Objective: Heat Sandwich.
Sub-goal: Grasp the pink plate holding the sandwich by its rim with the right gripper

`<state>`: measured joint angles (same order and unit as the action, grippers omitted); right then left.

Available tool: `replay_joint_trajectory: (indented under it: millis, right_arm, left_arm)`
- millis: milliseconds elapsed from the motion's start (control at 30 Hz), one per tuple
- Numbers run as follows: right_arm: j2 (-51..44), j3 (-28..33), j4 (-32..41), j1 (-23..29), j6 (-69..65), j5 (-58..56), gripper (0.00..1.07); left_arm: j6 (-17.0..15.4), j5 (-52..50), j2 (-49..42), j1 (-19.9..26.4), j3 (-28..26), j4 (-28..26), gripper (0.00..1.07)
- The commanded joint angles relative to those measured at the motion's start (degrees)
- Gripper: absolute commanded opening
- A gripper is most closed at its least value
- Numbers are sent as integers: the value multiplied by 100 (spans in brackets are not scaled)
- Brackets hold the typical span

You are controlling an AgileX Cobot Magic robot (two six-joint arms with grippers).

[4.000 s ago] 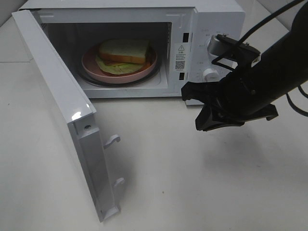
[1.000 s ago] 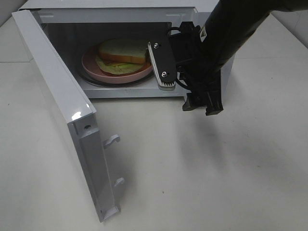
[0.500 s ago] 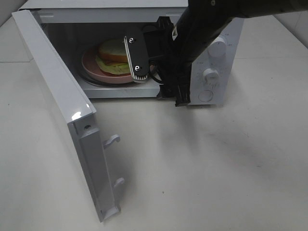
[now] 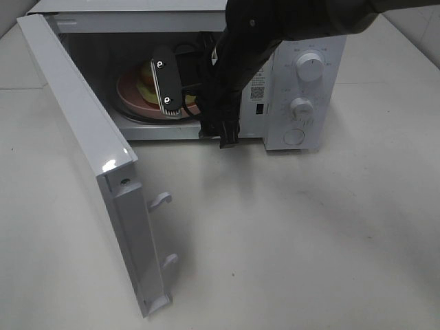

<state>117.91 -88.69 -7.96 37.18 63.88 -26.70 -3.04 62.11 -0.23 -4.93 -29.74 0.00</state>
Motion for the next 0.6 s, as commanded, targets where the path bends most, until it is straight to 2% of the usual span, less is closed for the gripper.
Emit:
replay_joint_trajectory:
  millis: [33, 100, 600]
  right_arm:
    - [241, -281, -29, 23, -126, -11, 77]
    - [470, -550, -23, 23, -252, -23, 76]
    - [1312, -1536, -29, 23, -424, -195, 76]
  left_arm:
    - [-29, -74, -92, 17, 0, 0, 98]
    - [-29, -74, -92, 17, 0, 0, 98]
    - [-29, -74, -92, 17, 0, 0, 98]
